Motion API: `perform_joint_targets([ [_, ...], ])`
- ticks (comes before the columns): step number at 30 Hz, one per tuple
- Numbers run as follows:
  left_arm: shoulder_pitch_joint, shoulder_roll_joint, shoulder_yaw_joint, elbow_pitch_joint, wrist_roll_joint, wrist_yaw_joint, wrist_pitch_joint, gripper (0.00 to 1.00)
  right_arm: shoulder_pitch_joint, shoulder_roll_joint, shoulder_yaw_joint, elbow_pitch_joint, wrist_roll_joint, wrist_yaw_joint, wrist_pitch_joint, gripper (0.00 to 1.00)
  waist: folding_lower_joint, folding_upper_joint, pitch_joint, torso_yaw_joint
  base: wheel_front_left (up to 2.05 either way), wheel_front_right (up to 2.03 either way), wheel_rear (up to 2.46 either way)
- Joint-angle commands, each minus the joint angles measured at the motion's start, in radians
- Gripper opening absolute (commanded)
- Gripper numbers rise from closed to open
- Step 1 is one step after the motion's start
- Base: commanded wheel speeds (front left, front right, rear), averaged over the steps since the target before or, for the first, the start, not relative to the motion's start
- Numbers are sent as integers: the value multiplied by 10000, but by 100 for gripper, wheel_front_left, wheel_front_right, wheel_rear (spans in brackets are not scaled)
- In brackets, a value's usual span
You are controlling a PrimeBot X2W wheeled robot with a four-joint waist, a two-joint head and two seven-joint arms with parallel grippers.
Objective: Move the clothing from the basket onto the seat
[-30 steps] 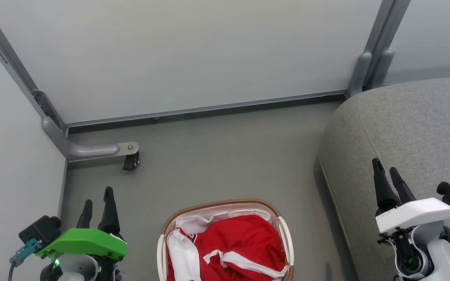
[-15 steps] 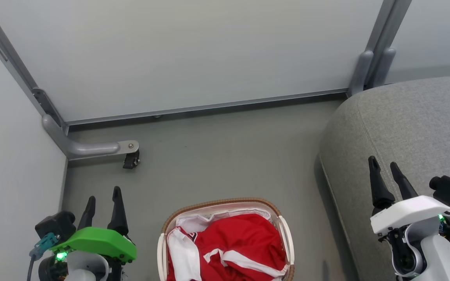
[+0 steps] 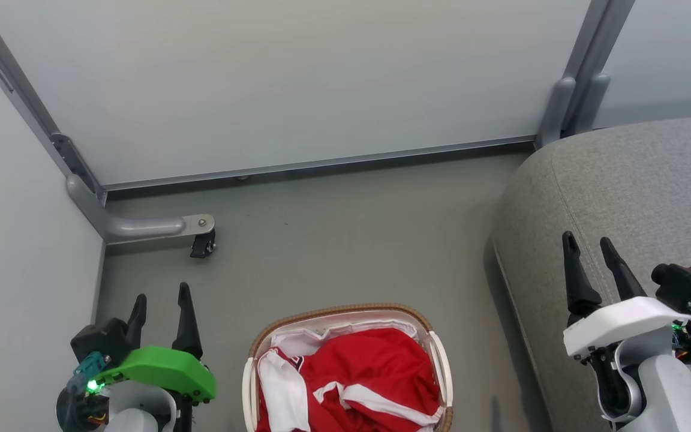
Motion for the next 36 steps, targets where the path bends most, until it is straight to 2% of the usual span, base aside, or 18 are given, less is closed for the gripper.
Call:
perform_joint_targets([
  [1, -195, 19, -11, -18, 283, 48, -99, 100, 57, -24, -46, -91, -267, 3, -91, 100, 0, 0, -6, 1, 0, 0, 0],
  [11, 67, -80, -85, 91, 1136, 222, -339, 100, 234, 89, 96, 10, -1249, 3, -335, 100, 0, 0, -82, 13, 0, 0, 0],
  [36, 115, -140, -305, 943, 2669, -12, -836, 100, -59, 136, 260, 1074, -3396, 4, -833, 100, 0, 0, -102, 69, 0, 0, 0],
])
